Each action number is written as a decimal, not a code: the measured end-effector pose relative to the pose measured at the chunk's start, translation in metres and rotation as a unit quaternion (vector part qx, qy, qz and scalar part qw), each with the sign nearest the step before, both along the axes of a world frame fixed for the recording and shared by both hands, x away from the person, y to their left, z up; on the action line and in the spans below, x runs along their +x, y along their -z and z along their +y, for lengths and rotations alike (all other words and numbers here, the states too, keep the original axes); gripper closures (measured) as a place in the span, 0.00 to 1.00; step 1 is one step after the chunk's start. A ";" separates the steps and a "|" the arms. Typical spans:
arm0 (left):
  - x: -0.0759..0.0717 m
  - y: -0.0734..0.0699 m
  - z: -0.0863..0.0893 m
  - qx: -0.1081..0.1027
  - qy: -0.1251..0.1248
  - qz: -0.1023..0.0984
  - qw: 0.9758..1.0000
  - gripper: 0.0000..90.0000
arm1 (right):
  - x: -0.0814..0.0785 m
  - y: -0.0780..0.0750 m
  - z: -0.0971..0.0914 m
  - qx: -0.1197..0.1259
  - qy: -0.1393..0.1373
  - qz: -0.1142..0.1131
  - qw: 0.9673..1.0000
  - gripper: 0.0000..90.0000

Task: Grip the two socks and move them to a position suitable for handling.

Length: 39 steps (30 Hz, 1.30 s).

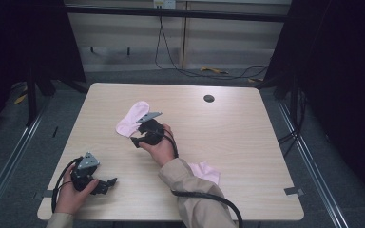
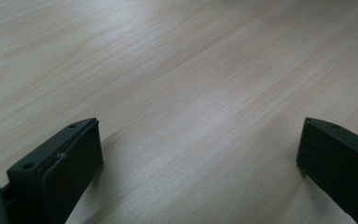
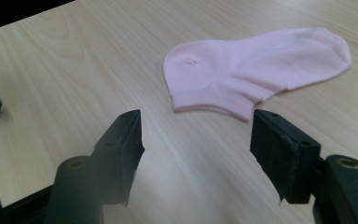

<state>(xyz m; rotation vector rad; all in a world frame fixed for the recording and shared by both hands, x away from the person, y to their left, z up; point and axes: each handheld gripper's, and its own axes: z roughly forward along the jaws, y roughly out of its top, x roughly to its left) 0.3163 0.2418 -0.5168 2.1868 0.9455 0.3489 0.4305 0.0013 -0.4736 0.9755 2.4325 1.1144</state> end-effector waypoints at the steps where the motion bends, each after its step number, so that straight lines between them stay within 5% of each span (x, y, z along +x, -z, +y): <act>1: 0.000 0.000 0.000 0.000 0.000 0.000 1.000 0.00 | 0.003 0.002 0.005 -0.001 0.002 0.000 1.000 0.38; 10: -0.001 0.000 -0.001 -0.006 -0.003 -0.001 1.000 0.00 | 0.031 0.018 0.036 0.008 0.027 0.018 0.999 0.39; 21: -0.001 0.001 -0.001 -0.009 -0.003 0.000 1.000 0.00 | 0.057 0.028 0.060 -0.012 0.049 0.018 0.999 0.44; 22: -0.001 0.001 -0.001 -0.008 -0.002 0.000 1.000 0.00 | 0.059 0.034 0.063 -0.011 0.041 0.035 0.998 0.50; 25: -0.001 0.001 0.000 -0.008 -0.002 0.000 1.000 0.00 | 0.059 0.037 0.063 -0.021 0.037 0.026 0.999 0.58; 27: -0.001 0.001 -0.001 -0.010 -0.003 0.002 1.000 0.00 | 0.059 0.034 0.061 -0.030 0.027 0.028 0.999 0.86; 30: -0.001 0.001 -0.001 -0.010 -0.003 0.001 1.000 0.00 | 0.057 0.028 0.056 -0.032 0.012 0.015 0.999 0.98; 39: -0.001 0.001 0.000 -0.008 -0.001 0.000 1.000 0.00 | 0.046 0.004 0.031 -0.011 -0.026 0.006 1.000 0.98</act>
